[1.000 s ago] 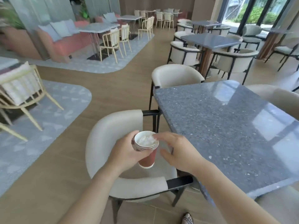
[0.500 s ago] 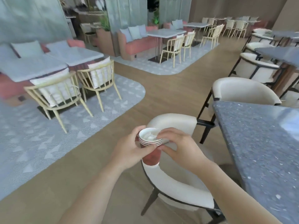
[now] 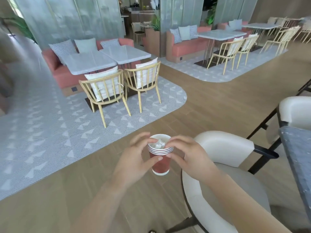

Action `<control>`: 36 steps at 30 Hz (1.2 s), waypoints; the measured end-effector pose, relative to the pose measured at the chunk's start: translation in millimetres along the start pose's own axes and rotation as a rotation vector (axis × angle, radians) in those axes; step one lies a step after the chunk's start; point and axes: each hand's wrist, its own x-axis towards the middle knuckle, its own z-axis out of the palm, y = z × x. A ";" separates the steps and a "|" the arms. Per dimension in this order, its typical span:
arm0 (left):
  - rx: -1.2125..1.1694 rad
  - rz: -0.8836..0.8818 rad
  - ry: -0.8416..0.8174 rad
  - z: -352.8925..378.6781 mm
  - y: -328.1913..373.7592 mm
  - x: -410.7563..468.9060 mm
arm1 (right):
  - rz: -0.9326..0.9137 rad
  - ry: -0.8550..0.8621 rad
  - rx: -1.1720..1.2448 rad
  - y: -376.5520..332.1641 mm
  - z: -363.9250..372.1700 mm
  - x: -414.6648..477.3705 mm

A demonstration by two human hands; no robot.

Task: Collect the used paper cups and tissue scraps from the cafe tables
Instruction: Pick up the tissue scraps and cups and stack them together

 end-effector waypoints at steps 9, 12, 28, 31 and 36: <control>0.160 0.035 0.078 -53.1 -80.9 82.6 | -0.051 -0.043 0.061 41.2 74.0 114.8; 0.192 0.014 0.066 -71.8 -105.6 123.9 | -0.055 -0.058 0.072 57.2 93.6 163.2; 0.214 0.223 -0.060 -103.2 -177.8 310.9 | 0.102 0.068 -0.065 124.2 115.5 312.4; 0.215 0.314 -0.161 -108.7 -184.6 343.5 | 0.150 0.124 -0.159 126.9 115.1 327.6; 0.165 0.439 -0.267 -117.5 -193.2 392.5 | 0.262 0.230 -0.259 119.0 116.6 349.3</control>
